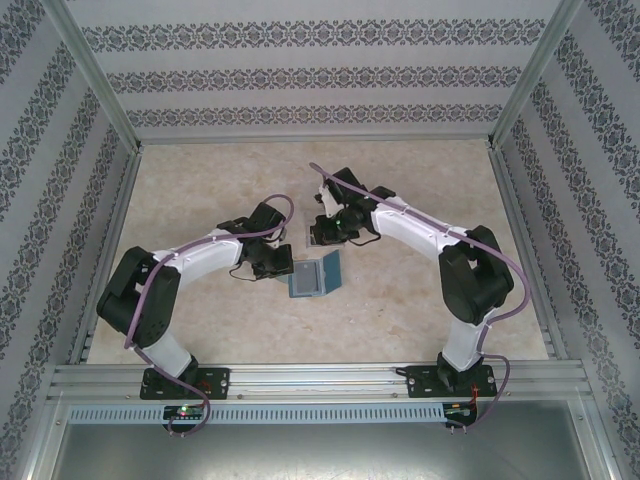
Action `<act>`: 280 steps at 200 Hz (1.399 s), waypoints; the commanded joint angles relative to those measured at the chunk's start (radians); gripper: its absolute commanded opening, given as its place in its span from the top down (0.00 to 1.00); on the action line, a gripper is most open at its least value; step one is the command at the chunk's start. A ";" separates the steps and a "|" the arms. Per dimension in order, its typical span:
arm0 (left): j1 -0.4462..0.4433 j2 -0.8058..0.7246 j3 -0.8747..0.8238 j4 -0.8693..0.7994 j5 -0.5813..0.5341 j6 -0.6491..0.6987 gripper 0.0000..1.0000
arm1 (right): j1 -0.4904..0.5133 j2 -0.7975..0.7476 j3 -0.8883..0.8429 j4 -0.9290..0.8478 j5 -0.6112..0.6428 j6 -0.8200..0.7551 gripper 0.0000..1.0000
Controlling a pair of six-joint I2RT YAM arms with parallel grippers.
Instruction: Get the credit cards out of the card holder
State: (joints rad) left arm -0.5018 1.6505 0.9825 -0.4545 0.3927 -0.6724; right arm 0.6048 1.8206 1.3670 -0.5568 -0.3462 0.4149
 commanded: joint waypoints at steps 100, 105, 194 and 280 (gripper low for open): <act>0.009 0.092 -0.016 0.049 0.029 0.039 0.97 | 0.104 0.100 -0.056 0.109 -0.057 0.348 0.76; 0.009 0.092 -0.019 0.051 0.029 0.039 0.97 | 0.104 0.101 -0.058 0.110 -0.054 0.348 0.75; 0.009 0.098 -0.035 0.073 0.039 0.023 0.98 | 0.113 0.139 -0.087 0.091 -0.031 0.364 0.74; 0.009 0.098 -0.039 0.079 0.040 0.024 0.98 | 0.119 0.154 -0.083 0.002 0.055 0.330 0.69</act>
State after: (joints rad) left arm -0.4969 1.7382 0.9661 -0.4084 0.4263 -0.6548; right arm 0.7074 1.9591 1.2919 -0.4858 -0.3557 0.7609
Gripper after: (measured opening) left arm 0.047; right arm 0.306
